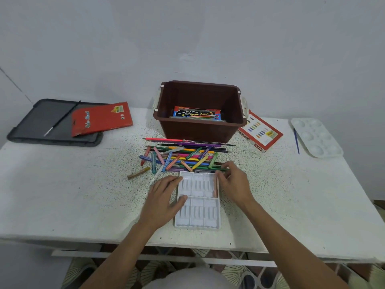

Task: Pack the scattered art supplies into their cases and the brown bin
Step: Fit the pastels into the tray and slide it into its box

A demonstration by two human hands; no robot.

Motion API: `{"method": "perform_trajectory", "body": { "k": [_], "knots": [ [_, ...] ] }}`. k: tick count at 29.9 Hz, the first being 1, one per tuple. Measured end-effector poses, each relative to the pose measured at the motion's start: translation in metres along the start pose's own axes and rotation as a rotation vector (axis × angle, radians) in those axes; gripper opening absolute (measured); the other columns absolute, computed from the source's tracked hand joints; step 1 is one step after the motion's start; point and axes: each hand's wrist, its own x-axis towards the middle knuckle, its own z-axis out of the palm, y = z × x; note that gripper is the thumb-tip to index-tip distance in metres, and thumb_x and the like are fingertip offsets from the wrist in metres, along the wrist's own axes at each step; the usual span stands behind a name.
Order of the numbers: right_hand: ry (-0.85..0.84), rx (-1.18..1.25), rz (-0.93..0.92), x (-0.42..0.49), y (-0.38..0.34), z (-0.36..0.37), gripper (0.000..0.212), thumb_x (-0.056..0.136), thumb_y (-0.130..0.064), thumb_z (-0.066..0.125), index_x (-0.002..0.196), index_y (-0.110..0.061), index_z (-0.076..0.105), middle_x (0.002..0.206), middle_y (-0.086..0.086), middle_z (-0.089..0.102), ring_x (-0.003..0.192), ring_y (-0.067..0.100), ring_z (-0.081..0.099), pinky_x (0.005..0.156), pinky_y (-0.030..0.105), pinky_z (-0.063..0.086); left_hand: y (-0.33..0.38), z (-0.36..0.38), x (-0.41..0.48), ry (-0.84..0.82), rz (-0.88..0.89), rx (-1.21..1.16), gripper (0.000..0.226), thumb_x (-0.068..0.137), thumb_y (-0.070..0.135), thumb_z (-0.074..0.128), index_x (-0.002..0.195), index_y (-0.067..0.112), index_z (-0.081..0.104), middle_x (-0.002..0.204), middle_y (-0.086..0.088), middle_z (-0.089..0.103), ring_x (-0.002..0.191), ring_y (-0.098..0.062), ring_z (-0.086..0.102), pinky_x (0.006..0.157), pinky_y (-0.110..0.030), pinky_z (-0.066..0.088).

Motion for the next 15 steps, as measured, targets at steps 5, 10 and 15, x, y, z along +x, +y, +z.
{"method": "perform_trajectory", "body": {
  "k": [5,10,15],
  "knots": [
    [-0.021,-0.173,-0.182,0.024,-0.009,0.001,0.021,0.096,-0.017,0.055,0.115,-0.014,0.064,0.099,0.006,0.06,0.081,0.021,0.059,0.066,0.029,0.042,0.001,0.0,0.0,-0.001,-0.006,0.005,0.056,0.092,0.056,0.048,0.138,0.025,0.05,0.135,0.01,0.047,0.126,-0.01,0.041,0.106,-0.034,0.033],
    [-0.085,-0.231,-0.223,0.035,-0.02,0.007,0.028,0.099,-0.015,0.05,0.121,-0.014,0.067,0.099,0.01,0.056,0.083,0.027,0.059,0.07,0.031,0.044,0.001,0.0,0.0,-0.006,-0.013,0.006,0.056,0.093,0.057,0.047,0.139,0.025,0.049,0.135,0.01,0.047,0.126,-0.01,0.04,0.106,-0.033,0.033],
    [-0.099,-0.265,-0.185,0.042,-0.021,0.015,0.022,0.098,-0.013,0.053,0.107,-0.005,0.071,0.101,0.014,0.059,0.086,0.028,0.059,0.068,0.026,0.037,0.001,0.0,-0.001,-0.007,-0.012,0.007,0.056,0.093,0.057,0.047,0.139,0.026,0.049,0.136,0.011,0.046,0.127,-0.008,0.039,0.107,-0.033,0.033]
  ]
}}
